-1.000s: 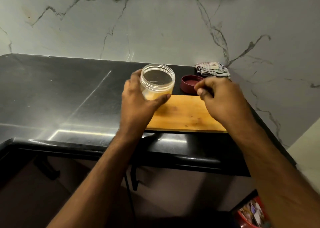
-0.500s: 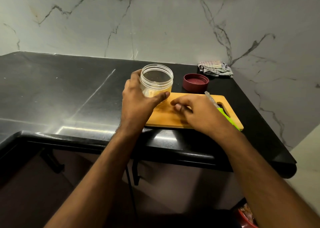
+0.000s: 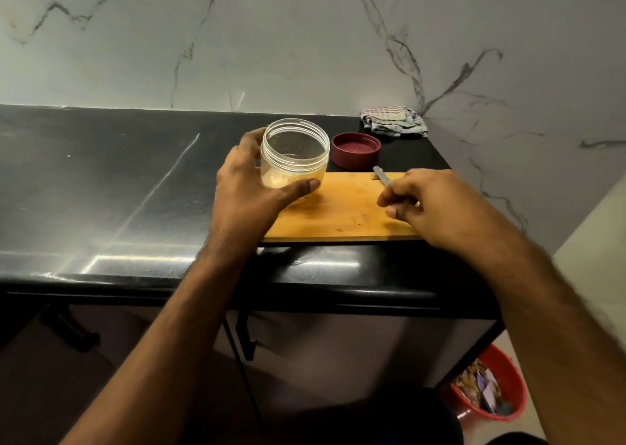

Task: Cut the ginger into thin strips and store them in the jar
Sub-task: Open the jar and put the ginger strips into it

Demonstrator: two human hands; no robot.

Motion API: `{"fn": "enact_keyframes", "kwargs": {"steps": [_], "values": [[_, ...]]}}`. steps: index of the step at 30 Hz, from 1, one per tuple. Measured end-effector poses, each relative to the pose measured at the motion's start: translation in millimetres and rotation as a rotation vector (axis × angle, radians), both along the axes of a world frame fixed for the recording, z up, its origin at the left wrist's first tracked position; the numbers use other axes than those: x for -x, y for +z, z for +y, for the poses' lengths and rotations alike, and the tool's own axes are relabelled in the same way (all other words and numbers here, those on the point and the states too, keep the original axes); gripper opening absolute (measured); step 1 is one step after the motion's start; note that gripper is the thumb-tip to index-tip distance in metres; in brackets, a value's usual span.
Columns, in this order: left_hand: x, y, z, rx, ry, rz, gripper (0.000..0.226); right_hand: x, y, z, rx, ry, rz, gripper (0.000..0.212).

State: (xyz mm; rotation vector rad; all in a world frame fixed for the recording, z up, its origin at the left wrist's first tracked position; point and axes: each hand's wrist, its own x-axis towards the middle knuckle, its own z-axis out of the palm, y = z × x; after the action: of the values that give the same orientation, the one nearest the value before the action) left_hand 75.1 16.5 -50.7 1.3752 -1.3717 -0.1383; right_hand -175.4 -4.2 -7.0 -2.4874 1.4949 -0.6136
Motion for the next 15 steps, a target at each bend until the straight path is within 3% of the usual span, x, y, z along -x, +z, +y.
{"fn": "enact_keyframes", "kwargs": {"steps": [4,15], "values": [[2.0,1.3,1.5,-0.017,-0.019,-0.007,0.094,-12.9,-7.3,1.5,-0.085,-0.116,0.066,0.014],[1.5,1.5,2.5,-0.035,-0.027,-0.010,0.095,-35.2,-20.6,-3.8,0.042,-0.022,-0.017,0.009]]}}
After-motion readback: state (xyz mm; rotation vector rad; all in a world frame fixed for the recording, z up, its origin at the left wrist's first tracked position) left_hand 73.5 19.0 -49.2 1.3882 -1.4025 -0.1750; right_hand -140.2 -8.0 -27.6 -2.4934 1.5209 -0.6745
